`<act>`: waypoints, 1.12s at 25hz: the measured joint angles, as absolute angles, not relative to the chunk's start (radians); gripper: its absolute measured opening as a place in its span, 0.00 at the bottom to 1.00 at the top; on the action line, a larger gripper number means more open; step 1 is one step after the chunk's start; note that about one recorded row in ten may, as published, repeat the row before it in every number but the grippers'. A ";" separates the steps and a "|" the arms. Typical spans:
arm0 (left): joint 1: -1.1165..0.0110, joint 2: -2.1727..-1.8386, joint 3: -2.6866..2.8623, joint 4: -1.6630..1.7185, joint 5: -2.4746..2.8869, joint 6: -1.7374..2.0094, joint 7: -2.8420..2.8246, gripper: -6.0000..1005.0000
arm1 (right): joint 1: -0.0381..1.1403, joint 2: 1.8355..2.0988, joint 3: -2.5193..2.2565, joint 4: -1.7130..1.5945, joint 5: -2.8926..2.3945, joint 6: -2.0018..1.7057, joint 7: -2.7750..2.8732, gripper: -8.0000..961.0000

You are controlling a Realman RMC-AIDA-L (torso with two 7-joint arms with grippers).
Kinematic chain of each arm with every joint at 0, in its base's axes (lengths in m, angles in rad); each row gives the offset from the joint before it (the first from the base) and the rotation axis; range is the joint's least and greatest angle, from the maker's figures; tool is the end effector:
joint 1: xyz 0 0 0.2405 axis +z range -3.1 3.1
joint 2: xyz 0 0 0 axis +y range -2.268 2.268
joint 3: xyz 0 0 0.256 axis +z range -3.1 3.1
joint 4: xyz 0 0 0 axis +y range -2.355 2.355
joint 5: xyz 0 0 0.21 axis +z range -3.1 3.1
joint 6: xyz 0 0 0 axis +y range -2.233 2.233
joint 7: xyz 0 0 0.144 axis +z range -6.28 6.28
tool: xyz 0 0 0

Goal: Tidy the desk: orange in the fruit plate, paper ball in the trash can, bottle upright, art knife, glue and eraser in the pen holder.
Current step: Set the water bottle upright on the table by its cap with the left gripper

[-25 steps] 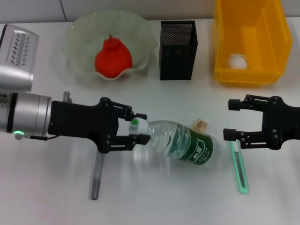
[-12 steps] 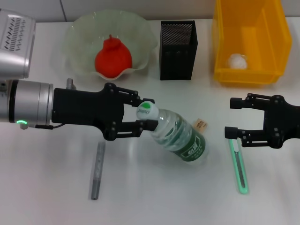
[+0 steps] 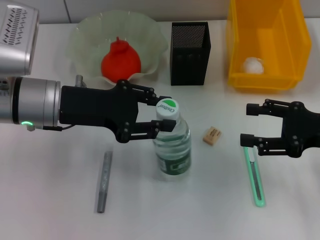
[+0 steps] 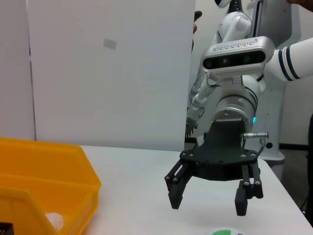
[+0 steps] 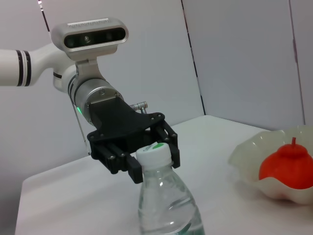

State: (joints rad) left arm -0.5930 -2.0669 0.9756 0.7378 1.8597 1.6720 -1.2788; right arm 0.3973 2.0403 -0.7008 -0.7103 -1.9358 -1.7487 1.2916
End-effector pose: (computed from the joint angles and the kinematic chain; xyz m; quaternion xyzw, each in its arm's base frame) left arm -0.1998 0.3286 -0.0133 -0.9705 -0.0368 -0.2372 0.0210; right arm 0.2836 0.2861 0.0262 -0.9404 0.1776 0.2691 0.1081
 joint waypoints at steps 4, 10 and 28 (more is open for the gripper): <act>-0.594 -2.066 0.978 0.737 1.832 1.675 -1.275 0.45 | 0.397 2.040 -0.698 -0.710 -1.936 -1.749 1.292 0.87; -0.592 -2.066 0.976 0.737 1.817 1.676 -1.270 0.45 | 0.397 2.040 -0.693 -0.710 -1.936 -1.749 1.292 0.87; -0.527 -2.062 0.776 0.729 1.771 1.667 -1.216 0.44 | 0.407 2.041 -0.692 -0.710 -1.934 -1.752 1.294 0.87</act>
